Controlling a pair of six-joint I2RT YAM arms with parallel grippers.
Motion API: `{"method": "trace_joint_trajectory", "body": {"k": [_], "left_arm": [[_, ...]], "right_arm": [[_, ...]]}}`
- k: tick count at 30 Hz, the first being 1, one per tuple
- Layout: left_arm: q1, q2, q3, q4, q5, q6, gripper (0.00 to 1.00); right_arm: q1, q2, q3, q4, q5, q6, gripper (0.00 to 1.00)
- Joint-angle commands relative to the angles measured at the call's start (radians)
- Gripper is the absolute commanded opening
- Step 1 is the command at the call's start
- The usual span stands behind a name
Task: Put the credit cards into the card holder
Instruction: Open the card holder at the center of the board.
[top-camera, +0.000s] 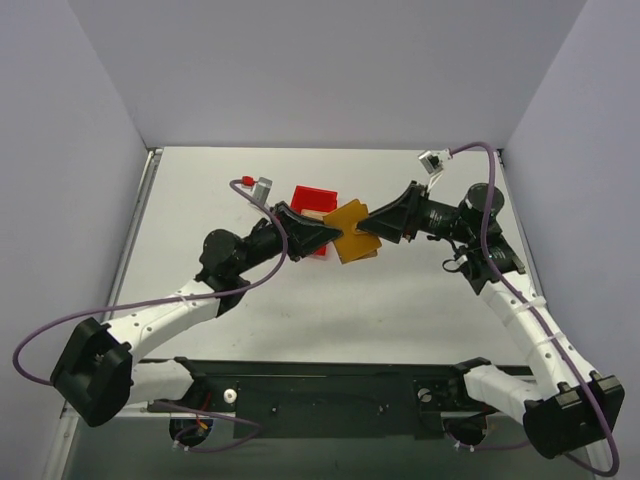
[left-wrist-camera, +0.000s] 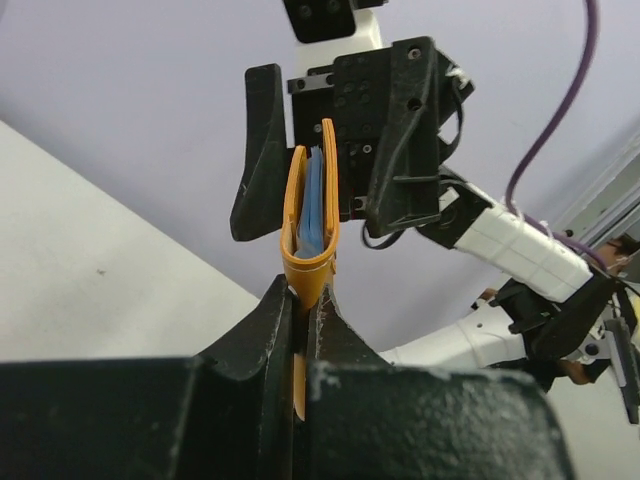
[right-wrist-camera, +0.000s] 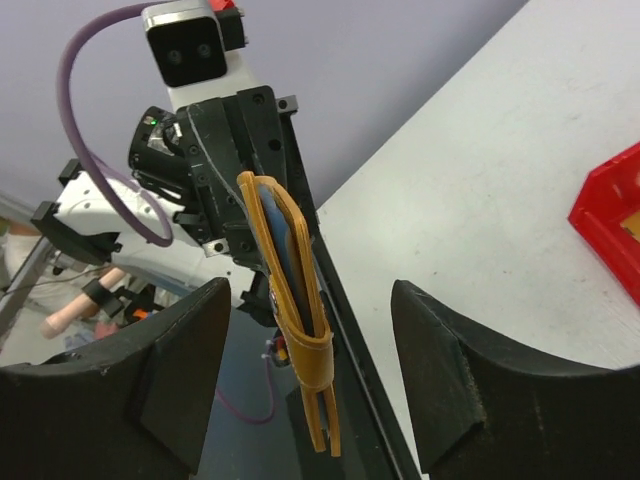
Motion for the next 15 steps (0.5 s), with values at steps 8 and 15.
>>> {"method": "trace_joint_trajectory", "body": {"k": [8,15], "left_arm": [[-0.09,-0.138,0.242,-0.729,-0.429,0.396,0.0],[-0.205,-0.096,0.352,-0.923,-0.718,0.467,0.0]], "right_arm": [[0.076,-0.065,0.193,-0.55,0.412,-0.392,0.62],[0.311,0.035,0.29,-0.69,0.773,-0.487,0.54]]}}
